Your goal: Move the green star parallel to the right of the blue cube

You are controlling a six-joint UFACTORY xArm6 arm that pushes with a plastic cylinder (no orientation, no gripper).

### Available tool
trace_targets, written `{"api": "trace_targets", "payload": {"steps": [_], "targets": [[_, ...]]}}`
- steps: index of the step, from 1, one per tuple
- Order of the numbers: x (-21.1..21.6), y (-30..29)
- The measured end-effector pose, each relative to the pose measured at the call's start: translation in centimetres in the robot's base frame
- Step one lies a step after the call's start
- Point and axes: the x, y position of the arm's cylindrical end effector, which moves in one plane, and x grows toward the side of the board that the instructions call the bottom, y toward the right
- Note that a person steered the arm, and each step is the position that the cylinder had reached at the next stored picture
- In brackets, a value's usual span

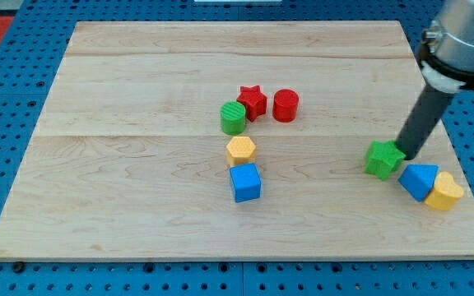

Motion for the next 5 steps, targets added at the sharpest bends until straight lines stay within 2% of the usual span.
{"api": "trace_targets", "payload": {"steps": [1,3,5], "targets": [[0.0,-2.7],[0.0,-3.6],[2.9,-3.9]]}}
